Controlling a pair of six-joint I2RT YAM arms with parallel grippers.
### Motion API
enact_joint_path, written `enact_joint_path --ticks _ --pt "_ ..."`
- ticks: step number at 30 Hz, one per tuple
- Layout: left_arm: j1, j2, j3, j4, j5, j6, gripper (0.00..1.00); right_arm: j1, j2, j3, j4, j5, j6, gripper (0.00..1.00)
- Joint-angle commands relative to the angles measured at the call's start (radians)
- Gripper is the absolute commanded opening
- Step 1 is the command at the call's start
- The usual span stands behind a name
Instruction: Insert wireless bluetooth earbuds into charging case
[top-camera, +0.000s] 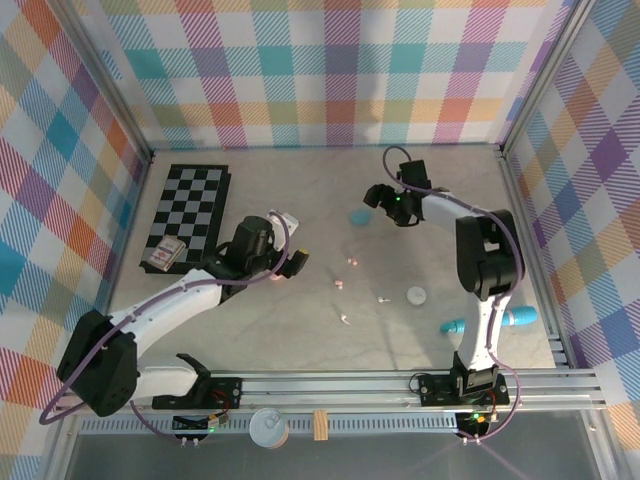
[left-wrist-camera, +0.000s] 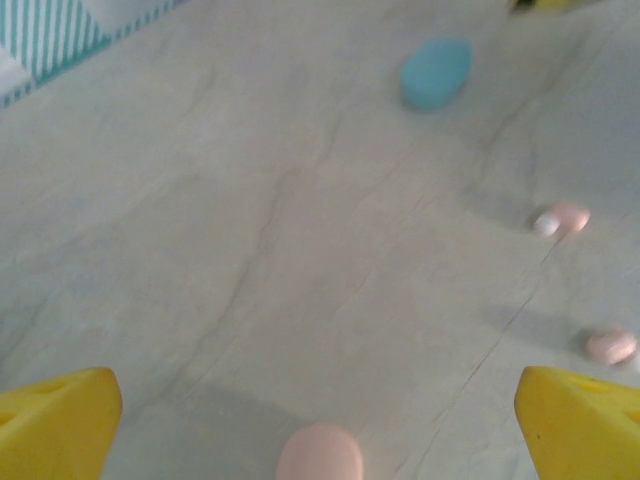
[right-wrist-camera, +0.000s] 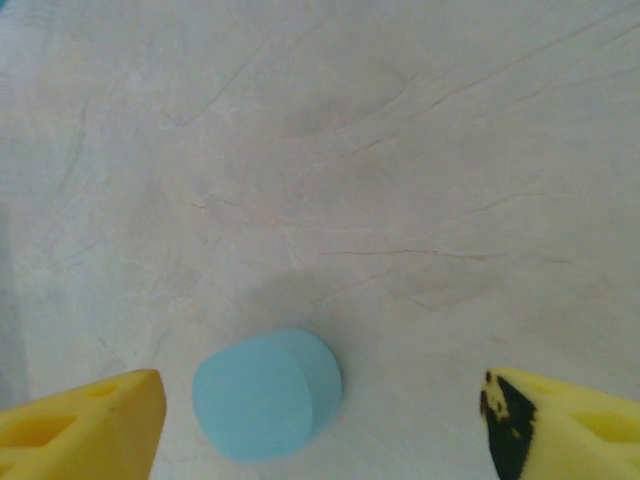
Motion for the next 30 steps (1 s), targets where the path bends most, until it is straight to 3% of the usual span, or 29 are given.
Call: enact_joint_path --ticks 1,9,16,26,30 --pt "0.02 0.055 0.073 -0.254 -0.02 0.056 1.0 -0.003 -0.104 -0.038 -0.02 -0.012 -0.156 0.92" --pt "0.071 0.207 0.161 -0.408 0.039 0.047 1.0 -0.002 -0.252 -0.163 -0.042 -0.069 -0.245 0.95" --pt "0.081 0.343 0.228 -0.506 0.006 0.079 0.88 -0.002 -0.314 -0.231 -0.039 -0.053 -0.244 0.95" --pt "0.093 0.413 0.241 -0.51 0.055 0.089 0.75 -0.001 -0.336 -0.251 -0.033 -0.045 -0.232 0.95" --pt "0.092 0.425 0.245 -0.494 0.088 0.085 0.63 -0.001 -0.345 -0.253 -0.039 -0.047 -0.23 0.95"
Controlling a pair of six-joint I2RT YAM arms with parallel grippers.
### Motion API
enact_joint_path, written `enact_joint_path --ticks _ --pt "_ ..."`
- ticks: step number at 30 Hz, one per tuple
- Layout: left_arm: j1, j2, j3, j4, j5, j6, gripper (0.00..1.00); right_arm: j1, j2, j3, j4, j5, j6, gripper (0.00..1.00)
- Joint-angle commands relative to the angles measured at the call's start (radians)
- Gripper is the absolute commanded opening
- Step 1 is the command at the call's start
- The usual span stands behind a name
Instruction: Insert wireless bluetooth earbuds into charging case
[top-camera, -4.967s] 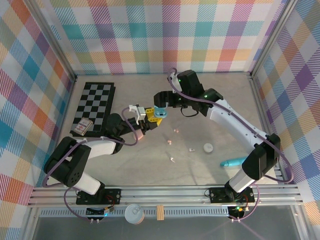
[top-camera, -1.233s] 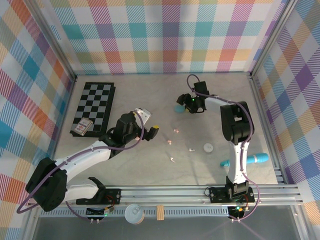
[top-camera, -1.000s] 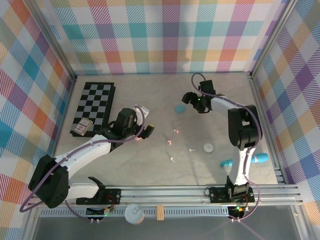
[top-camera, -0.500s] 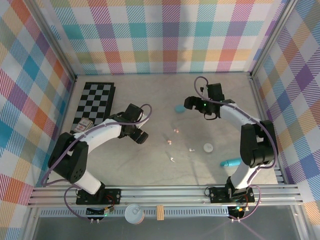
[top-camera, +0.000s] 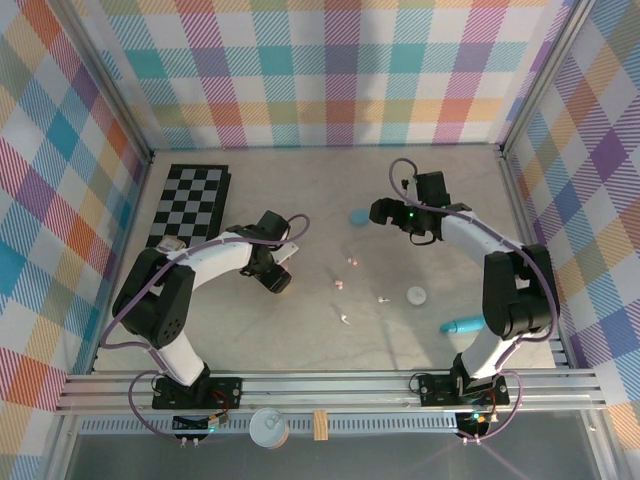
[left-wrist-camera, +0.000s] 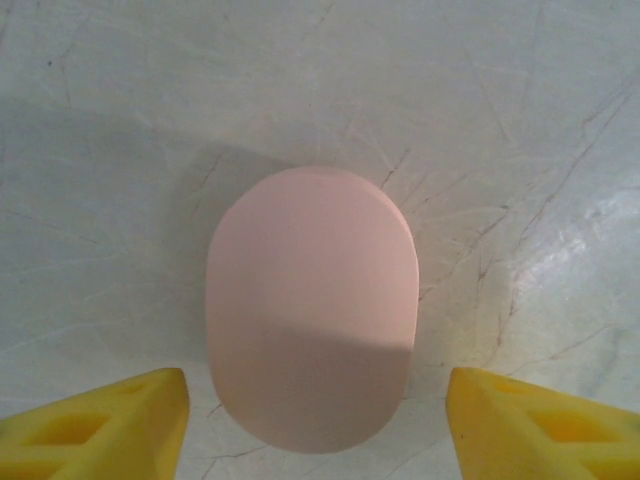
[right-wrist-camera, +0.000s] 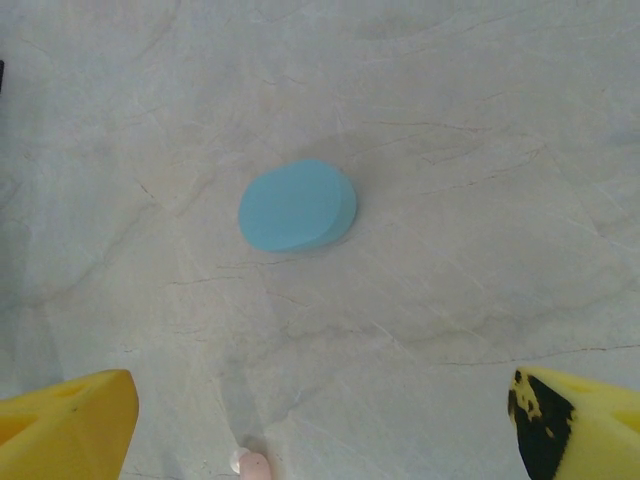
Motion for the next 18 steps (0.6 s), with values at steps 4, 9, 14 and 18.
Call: enact_joint_path --ticks 4,9,14,18 --pt "0.007 0.027 0.028 -0.003 0.045 0.006 0.59 0.004 -0.043 -0.013 -0.007 -0.005 -0.005 0.95" --pt "0.007 0.029 0.028 -0.001 0.055 0.008 0.47 0.004 -0.055 -0.02 -0.007 -0.009 0.004 0.95" --pt "0.007 0.001 0.014 0.022 0.049 0.003 0.4 0.004 -0.091 -0.03 -0.006 -0.033 0.023 0.94" --pt "0.007 -0.042 0.003 0.044 0.046 0.007 0.38 0.004 -0.135 -0.045 -0.013 -0.07 0.037 0.94"
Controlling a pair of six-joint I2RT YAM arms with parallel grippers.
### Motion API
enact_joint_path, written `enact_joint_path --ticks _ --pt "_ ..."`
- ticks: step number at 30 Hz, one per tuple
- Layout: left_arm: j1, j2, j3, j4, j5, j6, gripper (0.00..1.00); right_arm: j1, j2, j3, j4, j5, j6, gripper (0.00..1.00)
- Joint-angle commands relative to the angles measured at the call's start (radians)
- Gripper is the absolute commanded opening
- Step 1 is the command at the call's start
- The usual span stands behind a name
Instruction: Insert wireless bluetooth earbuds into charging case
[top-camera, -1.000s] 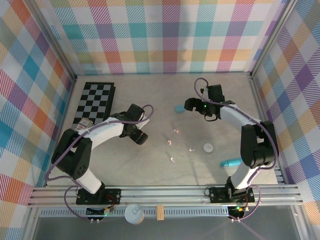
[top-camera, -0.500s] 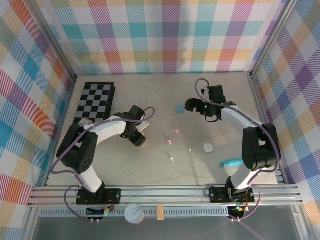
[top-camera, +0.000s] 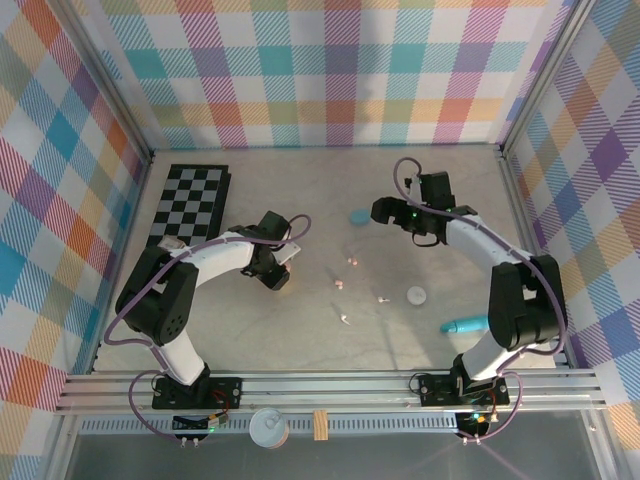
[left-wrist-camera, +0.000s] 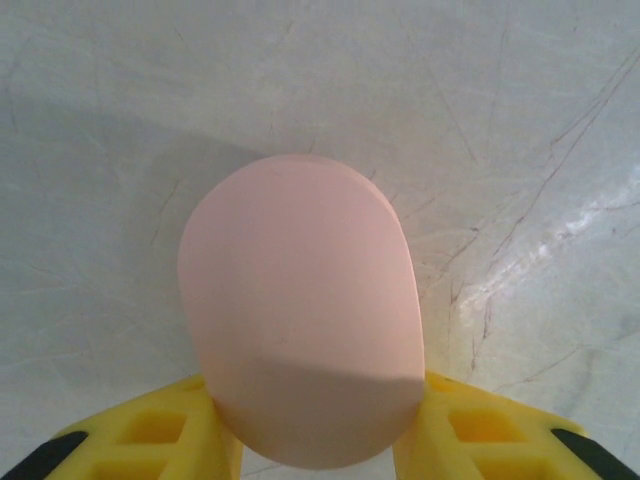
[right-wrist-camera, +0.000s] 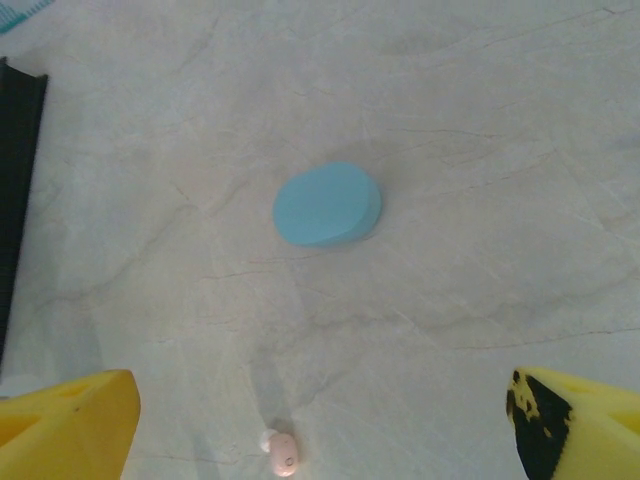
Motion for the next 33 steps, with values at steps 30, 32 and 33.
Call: enact_joint_path --ticks 30,32,33 --pt "-0.054 -0.383 -0.153 0.417 0.405 0.12 0.36 0.166 -0.038 0.024 0.023 -0.599 0.283 0.8" --pt "-0.061 -0.39 -0.157 0.423 0.413 0.127 0.37 0.19 -0.028 0.039 0.031 -0.609 0.285 0.8" --pt "-0.062 -0.391 -0.157 0.423 0.424 0.131 0.37 0.199 -0.024 0.046 0.031 -0.612 0.285 0.79"
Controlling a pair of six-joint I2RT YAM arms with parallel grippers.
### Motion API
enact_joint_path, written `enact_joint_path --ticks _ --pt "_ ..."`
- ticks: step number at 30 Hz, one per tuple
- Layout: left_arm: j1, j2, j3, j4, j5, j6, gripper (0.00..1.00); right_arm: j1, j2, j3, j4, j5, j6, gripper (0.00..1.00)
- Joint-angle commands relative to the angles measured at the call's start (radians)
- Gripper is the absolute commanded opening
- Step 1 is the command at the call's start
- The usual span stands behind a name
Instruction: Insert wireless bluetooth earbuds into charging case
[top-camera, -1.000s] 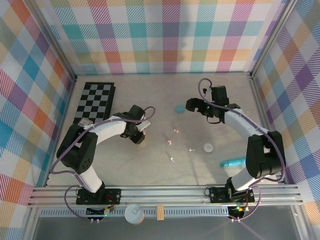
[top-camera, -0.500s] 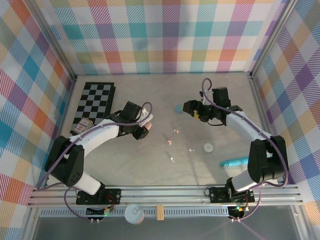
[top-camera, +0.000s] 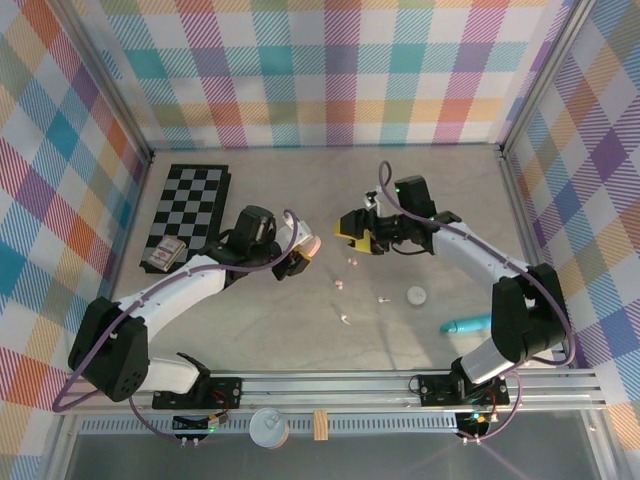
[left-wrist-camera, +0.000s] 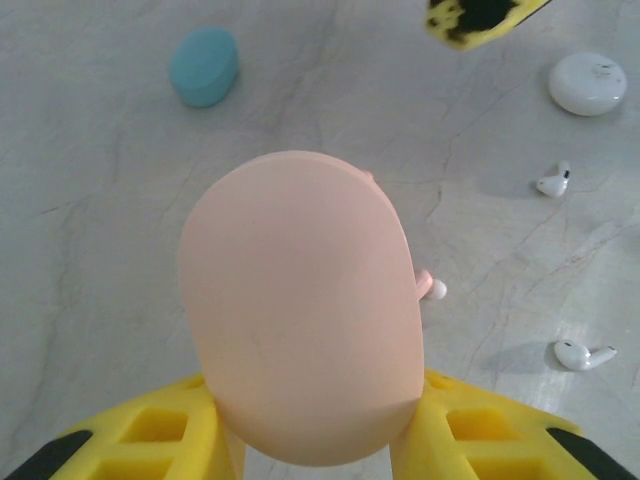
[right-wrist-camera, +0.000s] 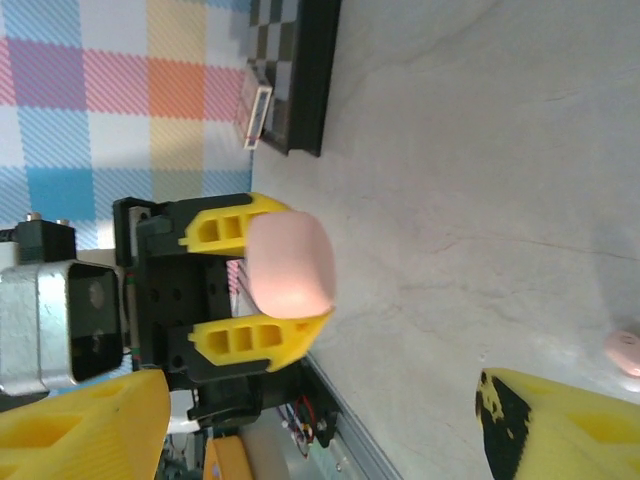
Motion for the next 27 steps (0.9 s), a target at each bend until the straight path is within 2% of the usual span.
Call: enact_joint_path --ticks 1,10,19,27 --pt "-0.017 -0.033 -0.01 0.051 0.064 0.038 0.37 0.03 0.024 0.052 0.028 -0.05 0.008 0.79" --pt "-0.036 -0.05 -0.01 0.055 0.113 0.054 0.37 0.074 0.074 0.07 0.066 -0.062 0.036 0.72" --pt "-0.038 -0.034 0.007 0.04 0.082 0.064 0.36 0.093 0.091 0.048 0.101 -0.089 0.078 0.49" --pt "-0.039 -0.032 0.007 0.041 0.072 0.063 0.36 0.102 0.107 0.041 0.11 -0.104 0.082 0.46"
